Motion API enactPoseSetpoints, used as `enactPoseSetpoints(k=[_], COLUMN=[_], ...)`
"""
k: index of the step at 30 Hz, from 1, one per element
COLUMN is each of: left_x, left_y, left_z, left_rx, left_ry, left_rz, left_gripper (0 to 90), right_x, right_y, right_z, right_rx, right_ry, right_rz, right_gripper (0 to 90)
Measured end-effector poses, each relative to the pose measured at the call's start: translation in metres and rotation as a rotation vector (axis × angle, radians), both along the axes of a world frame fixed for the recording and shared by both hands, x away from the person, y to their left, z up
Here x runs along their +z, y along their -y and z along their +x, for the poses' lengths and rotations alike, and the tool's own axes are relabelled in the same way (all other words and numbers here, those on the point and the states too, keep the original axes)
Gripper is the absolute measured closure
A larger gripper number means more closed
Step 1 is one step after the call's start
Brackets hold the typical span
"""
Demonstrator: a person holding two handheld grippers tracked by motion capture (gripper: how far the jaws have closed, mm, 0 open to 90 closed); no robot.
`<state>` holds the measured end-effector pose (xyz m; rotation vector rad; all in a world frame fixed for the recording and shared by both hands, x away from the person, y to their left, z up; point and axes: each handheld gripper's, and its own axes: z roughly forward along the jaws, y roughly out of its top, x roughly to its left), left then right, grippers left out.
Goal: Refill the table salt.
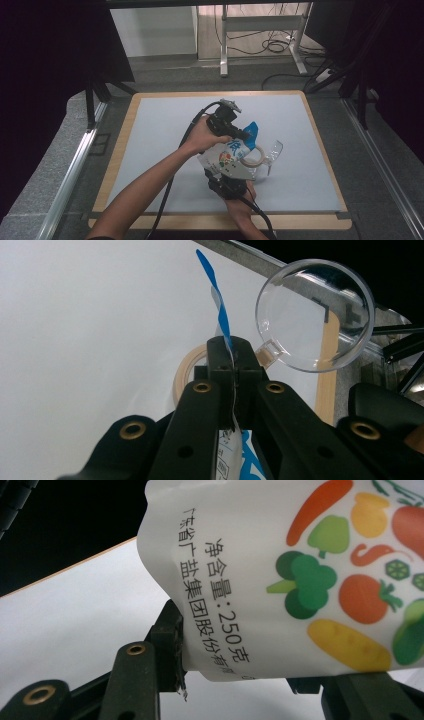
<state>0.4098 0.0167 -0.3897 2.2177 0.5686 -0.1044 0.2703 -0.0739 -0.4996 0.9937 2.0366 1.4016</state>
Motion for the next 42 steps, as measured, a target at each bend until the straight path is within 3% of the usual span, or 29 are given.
enactPoseSetpoints(k=[20, 42], left_x=[0.0036, 0.0019], left_y=[0.0012, 0.0037], left_z=[0.0036, 0.0070], left_rx=[-0.020, -0.047], left_ry=[0.006, 0.003], left_rz=[0.033, 0.023], left_gripper=[90.0, 89.9], right_x=[0.0050, 0.0071], right_y=[0.0021, 0.0057], right_z=[-0.0001, -0.0009], right_rx=[0.015, 0.021], right_ry=[-0.018, -0.021], right_rz=[0.049, 0.075], right_gripper=[52.4, 52.6])
